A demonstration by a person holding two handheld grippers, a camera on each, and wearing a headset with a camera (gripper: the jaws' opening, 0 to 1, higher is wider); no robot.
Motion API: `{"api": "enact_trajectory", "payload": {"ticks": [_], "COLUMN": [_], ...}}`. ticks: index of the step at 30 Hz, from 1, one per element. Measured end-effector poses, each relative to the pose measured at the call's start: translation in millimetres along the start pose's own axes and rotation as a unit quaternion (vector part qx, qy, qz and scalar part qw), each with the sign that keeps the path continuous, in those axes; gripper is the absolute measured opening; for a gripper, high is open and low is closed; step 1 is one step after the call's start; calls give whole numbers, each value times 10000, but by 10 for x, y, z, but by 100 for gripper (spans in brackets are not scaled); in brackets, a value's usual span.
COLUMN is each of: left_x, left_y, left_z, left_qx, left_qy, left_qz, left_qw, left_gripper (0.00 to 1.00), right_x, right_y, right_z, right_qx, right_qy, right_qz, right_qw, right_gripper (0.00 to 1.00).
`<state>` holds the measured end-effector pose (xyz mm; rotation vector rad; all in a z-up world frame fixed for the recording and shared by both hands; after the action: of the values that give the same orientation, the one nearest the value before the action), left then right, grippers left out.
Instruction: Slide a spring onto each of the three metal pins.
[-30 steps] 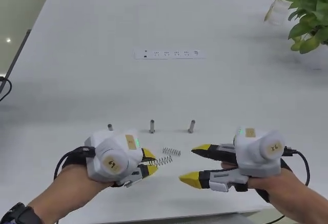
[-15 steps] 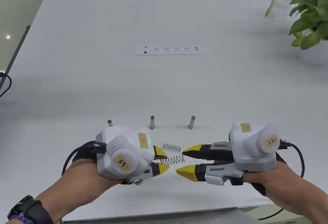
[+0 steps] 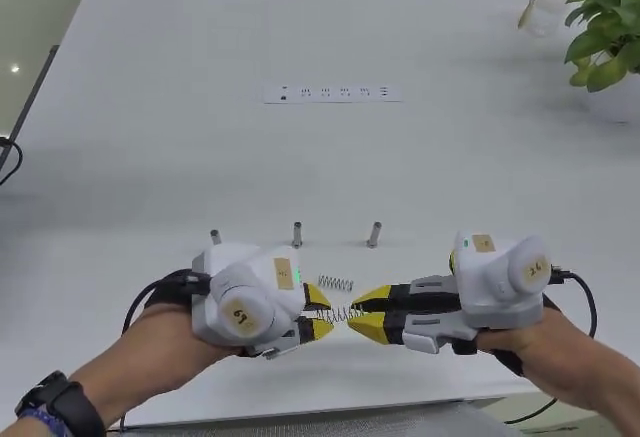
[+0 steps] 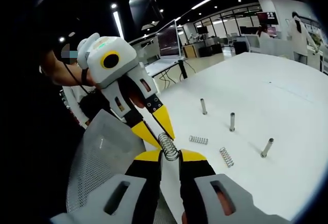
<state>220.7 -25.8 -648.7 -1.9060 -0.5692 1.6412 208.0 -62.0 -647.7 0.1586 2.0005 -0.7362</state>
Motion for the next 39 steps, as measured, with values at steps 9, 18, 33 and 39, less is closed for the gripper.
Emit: {"api": "enact_trajectory", "payload": {"ticks": [9,18,33,39], "left_x": [21,13,-233,-380], "left_y": [13,20,-65,-110], "left_z": [-3,-31,-253,-351], "left_qx": [44,28,-219,-305], "left_qy": [41,26,-192,-362], "left_qz": [-35,8,650,1024], "left_qw": [10000,10000,9975,9936], "left_gripper": [2,2,2,2], "right_x": [-26,-68,-439,-622], "right_y": [-5,-4,-153,-243], "right_z": [-48,-29,46,75], "right_qx": [-165,-143,21,74], "right_qy": [27,-7,-661,-956], "right_qz": [6,-31,-372,-532], "right_qw": [9999,9999,9971,9940], "right_gripper": [9,8,8,9]}}
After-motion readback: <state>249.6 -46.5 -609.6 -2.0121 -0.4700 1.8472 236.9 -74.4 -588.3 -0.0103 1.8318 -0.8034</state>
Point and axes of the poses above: the centre of the closed fingertips' face, and the gripper's own axes: y roughly forward along the fingers, z roughly to its right, x roughly out of its underside, the point moved 2 cm from there along -y, roughly backward along the fingers, and after that the axes turned 1 degree about z, right-handed, at the moved point
